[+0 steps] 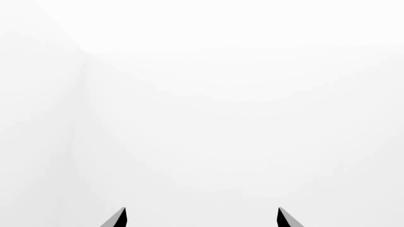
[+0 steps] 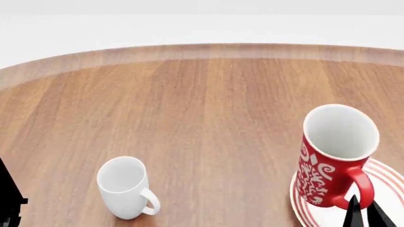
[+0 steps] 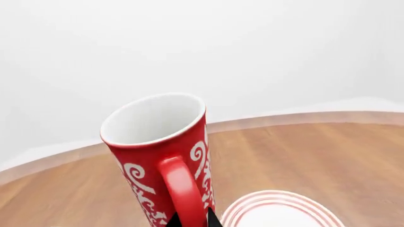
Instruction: Pick up the red mug and put it on the plate
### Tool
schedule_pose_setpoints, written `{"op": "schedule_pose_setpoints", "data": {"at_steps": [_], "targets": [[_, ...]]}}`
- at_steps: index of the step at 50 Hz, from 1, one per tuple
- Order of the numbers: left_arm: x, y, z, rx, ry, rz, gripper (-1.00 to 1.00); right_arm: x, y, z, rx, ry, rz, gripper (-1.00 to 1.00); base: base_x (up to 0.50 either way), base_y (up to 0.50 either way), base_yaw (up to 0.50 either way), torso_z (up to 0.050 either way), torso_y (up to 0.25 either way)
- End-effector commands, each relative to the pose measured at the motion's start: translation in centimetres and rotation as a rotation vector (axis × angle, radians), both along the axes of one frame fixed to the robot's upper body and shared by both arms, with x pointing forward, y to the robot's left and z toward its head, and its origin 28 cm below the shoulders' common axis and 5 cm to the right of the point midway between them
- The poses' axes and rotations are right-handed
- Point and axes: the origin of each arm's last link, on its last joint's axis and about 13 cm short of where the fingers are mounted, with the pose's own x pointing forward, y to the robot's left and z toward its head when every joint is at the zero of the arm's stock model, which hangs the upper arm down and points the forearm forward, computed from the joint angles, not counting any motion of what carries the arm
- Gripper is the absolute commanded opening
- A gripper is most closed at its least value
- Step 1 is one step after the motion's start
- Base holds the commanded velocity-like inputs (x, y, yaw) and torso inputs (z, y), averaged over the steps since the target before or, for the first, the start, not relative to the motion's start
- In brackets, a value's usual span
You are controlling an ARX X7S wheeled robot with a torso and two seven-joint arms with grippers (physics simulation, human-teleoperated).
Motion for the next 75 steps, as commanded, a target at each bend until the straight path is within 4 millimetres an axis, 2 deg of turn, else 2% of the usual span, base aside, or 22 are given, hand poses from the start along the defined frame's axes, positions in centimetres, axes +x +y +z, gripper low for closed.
{"op": "schedule_pose_setpoints", "data": {"at_steps": [1,4,5,22,28,34,47,53,57,59,75], "targets": [[0.0,0.0,0.0,0.0,0.0,0.003,1.0,0.8,-0.7,1.5,-0.033,-0.001,-0.057,-1.0,0.0,0.0,0.0,0.0,0.0],[-0.1,0.0,0.0,0.0,0.0,0.003,1.0,1.1,-0.9,1.8,-0.053,0.006,-0.081,-1.0,0.0,0.0,0.0,0.0,0.0],[-0.1,0.0,0.1,-0.001,-0.001,0.005,1.0,1.3,-1.1,2.0,-0.107,0.0,-0.105,-1.0,0.0,0.0,0.0,0.0,0.0],[-0.1,0.0,0.1,-0.002,-0.001,0.006,1.0,1.4,-1.1,2.4,-0.088,-0.007,-0.08,-1.0,0.0,0.0,0.0,0.0,0.001],[-0.1,-0.2,-0.2,0.002,0.002,0.004,1.0,3.0,-2.2,2.4,-0.216,-0.008,-0.082,-1.0,0.0,0.0,0.0,0.0,0.0],[-0.2,-0.1,-0.2,0.001,0.006,0.014,1.0,4.5,-3.9,3.4,-0.172,-0.001,-0.016,-1.0,0.0,0.0,0.0,0.0,0.0],[-0.4,-0.2,0.1,0.002,-0.006,0.003,1.0,6.4,-4.7,4.7,-0.194,-0.007,0.041,-1.0,0.0,0.0,0.0,0.0,0.001],[-0.5,-0.2,0.1,-0.001,-0.006,0.001,1.0,7.8,-5.8,5.3,-0.188,0.016,0.079,-1.0,0.0,0.0,0.0,0.0,0.0],[-0.5,-0.2,0.1,0.002,-0.009,-0.003,1.0,8.7,-6.4,5.6,-0.12,-0.002,0.106,-1.0,0.0,0.0,0.0,0.0,0.0],[-0.6,-0.2,0.2,0.001,-0.012,-0.001,1.0,9.0,-6.7,5.8,-0.162,0.026,0.095,-1.0,0.0,0.0,0.0,0.0,0.0],[-0.7,-0.1,0.3,0.002,-0.015,0.005,1.0,11.8,-9.4,7.3,-0.129,0.067,0.151,-1.0,0.0,0.0,0.0,0.0,0.0]]}}
